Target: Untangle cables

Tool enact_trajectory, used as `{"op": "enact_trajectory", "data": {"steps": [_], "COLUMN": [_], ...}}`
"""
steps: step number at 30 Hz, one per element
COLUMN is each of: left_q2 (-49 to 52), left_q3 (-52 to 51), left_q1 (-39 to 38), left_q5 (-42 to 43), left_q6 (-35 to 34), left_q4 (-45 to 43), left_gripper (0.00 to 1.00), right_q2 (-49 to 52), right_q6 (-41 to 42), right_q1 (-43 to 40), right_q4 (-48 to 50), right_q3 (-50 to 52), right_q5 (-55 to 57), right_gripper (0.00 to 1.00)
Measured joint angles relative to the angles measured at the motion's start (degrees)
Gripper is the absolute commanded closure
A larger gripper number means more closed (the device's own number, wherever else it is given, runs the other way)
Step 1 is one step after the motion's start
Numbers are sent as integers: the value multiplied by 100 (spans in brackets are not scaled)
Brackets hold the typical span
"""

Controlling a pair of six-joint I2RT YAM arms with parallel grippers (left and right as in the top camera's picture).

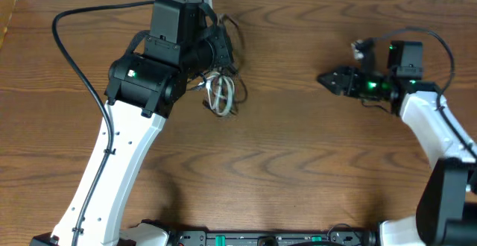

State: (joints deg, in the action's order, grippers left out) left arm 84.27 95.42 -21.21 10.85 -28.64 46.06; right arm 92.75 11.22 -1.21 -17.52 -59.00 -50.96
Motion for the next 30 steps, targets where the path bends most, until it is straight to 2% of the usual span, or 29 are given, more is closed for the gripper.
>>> {"op": "enact_trajectory", "data": {"steps": [6, 11, 18, 23, 30], "left_q2": [22, 63, 146, 170, -11], "left_q3": [0, 0, 0, -2, 0], "left_q1": [0, 0, 0, -2, 0], "left_q5": [46, 85, 251, 741, 1137], "left_q6": [-901, -1211, -955, -295, 33], "left_q4": [-4, -26, -96, -743, -1456], "left_gripper": [93, 93, 93, 93, 93], "right_q2": [-599, -654, -649, -584, -236], "right_q6": [-181, -127, 76, 428, 1029], "right_q1": [675, 848, 837, 850, 1025], "right_q4": [992, 466, -295, -345, -157], "right_q3": [-22, -31, -31, -31, -31], "right_q5": [-1115, -741, 619, 1123, 1484], "right_gripper": [28, 28, 27, 27, 26]}}
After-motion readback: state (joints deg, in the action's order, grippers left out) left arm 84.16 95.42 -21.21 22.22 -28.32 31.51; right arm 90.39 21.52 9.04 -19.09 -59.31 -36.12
